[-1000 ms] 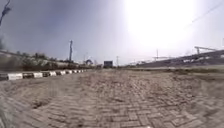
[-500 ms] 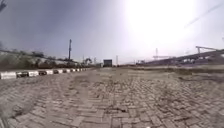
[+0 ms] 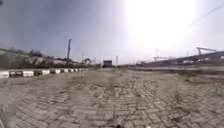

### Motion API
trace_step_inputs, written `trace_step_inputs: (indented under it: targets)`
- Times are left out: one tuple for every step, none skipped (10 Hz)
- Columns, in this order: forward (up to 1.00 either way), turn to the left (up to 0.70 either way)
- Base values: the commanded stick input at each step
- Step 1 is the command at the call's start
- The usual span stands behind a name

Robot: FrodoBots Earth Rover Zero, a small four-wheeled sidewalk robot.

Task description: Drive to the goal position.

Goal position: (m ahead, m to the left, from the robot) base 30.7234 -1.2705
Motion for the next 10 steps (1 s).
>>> trace_step_inputs:
  targets:
    - [1.00, 0.00]
    - [1.00, 0.00]
    - [1.00, 0.00]
    - [1.00, 0.00]
    - [1.00, 0.00]
    - [1.00, 0.00]
    - [1.00, 0.00]
    - [1.00, 0.00]
    - [1.00, 0.00]
    - [1.00, 0.00]
